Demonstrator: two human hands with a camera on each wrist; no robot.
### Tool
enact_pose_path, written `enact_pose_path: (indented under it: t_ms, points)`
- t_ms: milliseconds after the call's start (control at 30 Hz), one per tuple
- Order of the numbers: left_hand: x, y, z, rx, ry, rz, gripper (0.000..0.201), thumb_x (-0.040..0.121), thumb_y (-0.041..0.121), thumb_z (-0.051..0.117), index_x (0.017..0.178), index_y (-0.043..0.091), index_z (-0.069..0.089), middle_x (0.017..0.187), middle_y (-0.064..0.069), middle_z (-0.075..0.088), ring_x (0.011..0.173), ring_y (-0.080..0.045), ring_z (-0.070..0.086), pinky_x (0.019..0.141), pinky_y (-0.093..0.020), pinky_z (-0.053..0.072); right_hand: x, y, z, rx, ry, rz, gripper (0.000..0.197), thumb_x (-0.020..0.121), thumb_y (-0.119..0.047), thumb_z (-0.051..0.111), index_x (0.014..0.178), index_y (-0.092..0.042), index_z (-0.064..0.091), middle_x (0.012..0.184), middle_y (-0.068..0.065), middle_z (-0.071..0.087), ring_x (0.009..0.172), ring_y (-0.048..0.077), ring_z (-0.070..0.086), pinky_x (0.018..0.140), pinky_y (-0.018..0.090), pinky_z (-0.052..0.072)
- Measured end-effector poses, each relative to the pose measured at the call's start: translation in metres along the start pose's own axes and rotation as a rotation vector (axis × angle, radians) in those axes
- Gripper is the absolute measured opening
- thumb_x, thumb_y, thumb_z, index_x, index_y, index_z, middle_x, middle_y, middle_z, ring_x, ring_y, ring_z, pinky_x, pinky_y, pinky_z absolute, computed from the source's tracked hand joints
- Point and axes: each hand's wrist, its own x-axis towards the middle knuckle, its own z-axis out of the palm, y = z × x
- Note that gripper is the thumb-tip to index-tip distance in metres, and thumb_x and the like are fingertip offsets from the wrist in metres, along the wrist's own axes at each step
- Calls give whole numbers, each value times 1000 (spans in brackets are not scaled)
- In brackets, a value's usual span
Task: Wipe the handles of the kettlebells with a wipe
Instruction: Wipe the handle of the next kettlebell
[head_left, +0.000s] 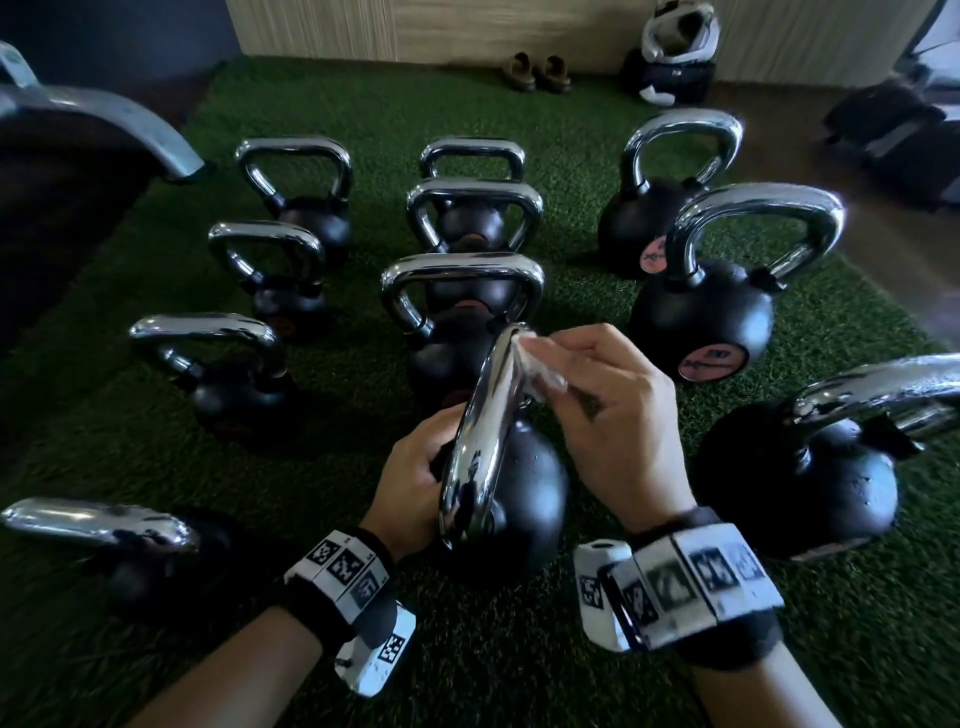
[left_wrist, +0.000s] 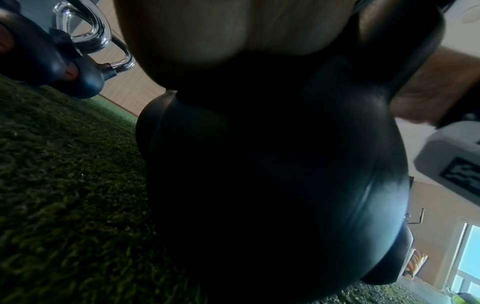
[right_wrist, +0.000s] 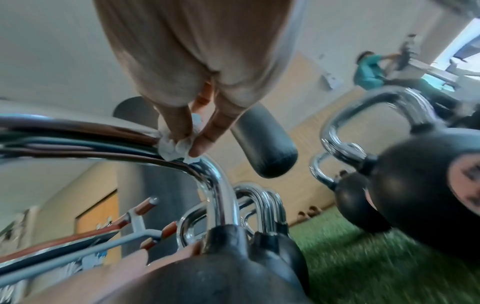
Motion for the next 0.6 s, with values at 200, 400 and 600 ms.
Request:
enact_pose_path:
  t_ms: [200,400,600]
  points:
    - [1,-6,0,-4,-5,34,46,82,41,72,121,62,63,119,29,69,114,5,63,102,-21,48,-6,-20,-14,-15,-129,-123,37,85,15,71,114,-7,78,107,6,70,90,12,68,78,27,56]
    - [-1,-2,0,-56,-7,-25,37,74,46,74,109,59,70,109,28,72,103,8,67,93,-17,52,-20,-40,-19,51,-125,6,32,83,6,80,110,-11,80,93,-1,68,80,8,65,69,22,54]
    - [-4,-2,2,-167,-10,-106,43,54,56,72,87,29,64,72,20,74,73,13,67,70,-8,48,-57,-72,-21,345,-97,429,25,77,-12,88,98,-25,83,86,-14,77,78,5,75,69,19,59]
